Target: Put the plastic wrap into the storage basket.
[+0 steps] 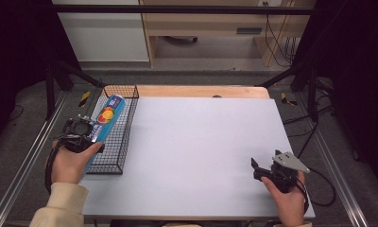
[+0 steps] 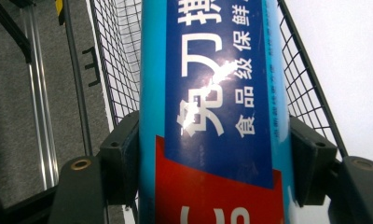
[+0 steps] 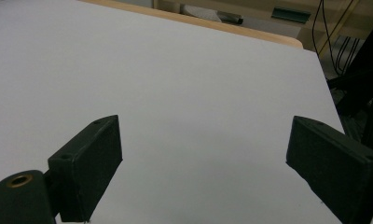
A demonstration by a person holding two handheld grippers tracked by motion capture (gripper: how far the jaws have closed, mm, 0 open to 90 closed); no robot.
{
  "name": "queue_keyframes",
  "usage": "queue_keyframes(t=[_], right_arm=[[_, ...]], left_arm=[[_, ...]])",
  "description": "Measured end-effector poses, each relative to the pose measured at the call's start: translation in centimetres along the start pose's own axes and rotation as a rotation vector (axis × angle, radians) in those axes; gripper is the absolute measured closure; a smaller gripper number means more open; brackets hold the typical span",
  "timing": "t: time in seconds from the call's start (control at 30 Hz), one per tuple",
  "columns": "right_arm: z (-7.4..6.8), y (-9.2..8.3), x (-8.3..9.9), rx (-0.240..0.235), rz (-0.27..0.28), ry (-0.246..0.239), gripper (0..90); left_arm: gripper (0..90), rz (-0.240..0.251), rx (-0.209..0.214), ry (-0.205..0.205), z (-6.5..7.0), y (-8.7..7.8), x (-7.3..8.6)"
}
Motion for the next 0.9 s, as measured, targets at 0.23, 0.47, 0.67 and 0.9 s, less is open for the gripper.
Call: queue_keyframes(t=[0.23, 0.47, 0.67, 0.9], right_arm=[[0.0, 0.0, 0.0, -0.003, 0.001, 0.001, 10.7], [0.0, 0.0, 0.0, -0.003, 0.001, 0.000, 10.7], [0.0, 0.0, 0.0, -0.003, 0.001, 0.003, 10.7], [0.0, 0.0, 0.0, -0.006, 0.002, 0.000, 10.7]], left_arm=[[31.7, -0.016, -0.005, -0.006, -0.1, 0.3, -0.1], [31.8, -0.024, -0.006, -0.008, 0.0, 0.5, -0.2], [31.8, -0.047, 0.000, -0.013, -0.1, 0.9, -0.4], [31.8, -0.069, -0.009, -0.015, -0.3, 1.1, -0.6]])
Point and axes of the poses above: each handheld gripper's, and its own axes: y roughly forward along the jaws, x roughly out of its underside, z roughly to its right, the point moved 5 cm from there along y, roughly forward along the jaws, and after that the axes turned 12 degrees about -z, right-handed, at the moved point
